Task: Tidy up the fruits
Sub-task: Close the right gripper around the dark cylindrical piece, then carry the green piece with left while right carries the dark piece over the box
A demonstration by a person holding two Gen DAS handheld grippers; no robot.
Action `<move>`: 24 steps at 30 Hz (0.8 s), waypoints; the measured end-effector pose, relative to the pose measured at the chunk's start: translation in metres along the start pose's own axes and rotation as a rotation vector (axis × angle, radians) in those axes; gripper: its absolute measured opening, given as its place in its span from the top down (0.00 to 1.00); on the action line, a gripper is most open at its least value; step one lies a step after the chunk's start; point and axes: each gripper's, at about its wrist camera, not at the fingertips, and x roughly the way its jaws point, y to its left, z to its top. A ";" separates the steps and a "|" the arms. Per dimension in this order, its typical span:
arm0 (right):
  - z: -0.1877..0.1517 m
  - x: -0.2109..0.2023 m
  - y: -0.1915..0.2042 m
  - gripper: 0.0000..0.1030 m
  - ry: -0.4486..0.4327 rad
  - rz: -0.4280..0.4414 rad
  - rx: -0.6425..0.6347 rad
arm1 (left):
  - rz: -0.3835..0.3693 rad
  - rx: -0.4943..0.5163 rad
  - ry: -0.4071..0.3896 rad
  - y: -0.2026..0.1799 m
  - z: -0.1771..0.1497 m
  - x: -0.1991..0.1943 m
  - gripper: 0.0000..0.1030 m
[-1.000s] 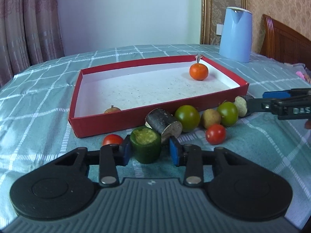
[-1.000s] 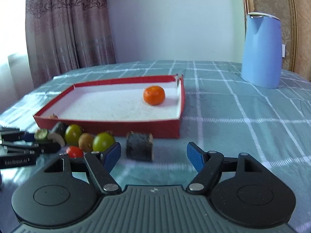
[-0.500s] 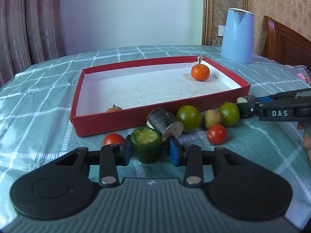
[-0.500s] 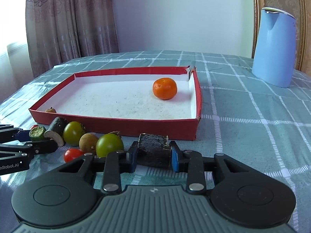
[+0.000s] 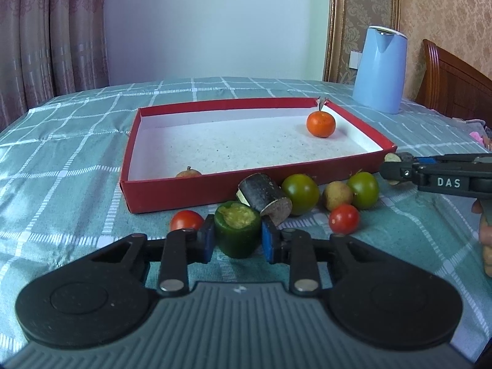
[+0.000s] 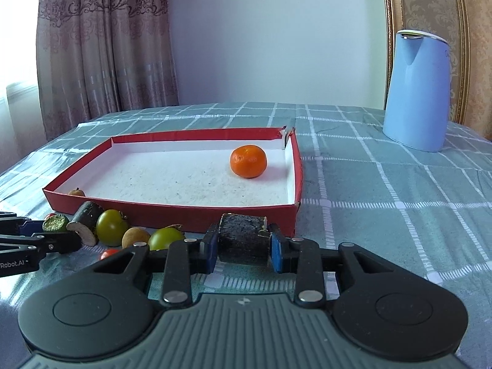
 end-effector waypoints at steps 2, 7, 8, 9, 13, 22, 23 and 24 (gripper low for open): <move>0.000 -0.001 0.000 0.69 -0.003 -0.001 0.001 | -0.002 -0.005 -0.002 0.001 -0.001 -0.001 0.74; 0.000 -0.001 -0.001 0.69 -0.001 -0.003 0.005 | -0.009 -0.003 -0.003 0.001 -0.002 -0.004 0.74; 0.000 -0.001 -0.001 0.69 -0.003 -0.004 0.008 | -0.010 -0.007 -0.002 0.002 -0.004 -0.006 0.74; 0.000 -0.001 -0.001 0.69 -0.004 -0.005 0.010 | -0.009 -0.009 -0.007 0.002 -0.005 -0.008 0.74; 0.000 -0.001 -0.001 0.69 -0.002 -0.003 0.009 | -0.010 -0.020 -0.026 0.004 -0.011 -0.014 0.74; -0.001 -0.009 -0.002 0.69 -0.045 -0.031 0.018 | 0.023 -0.003 -0.029 -0.001 -0.010 -0.014 0.74; -0.001 -0.010 -0.001 0.69 -0.052 -0.034 0.014 | 0.020 -0.010 -0.030 0.000 -0.010 -0.014 0.74; -0.001 -0.011 -0.001 0.69 -0.058 -0.036 0.009 | 0.015 -0.016 -0.033 0.001 -0.010 -0.015 0.74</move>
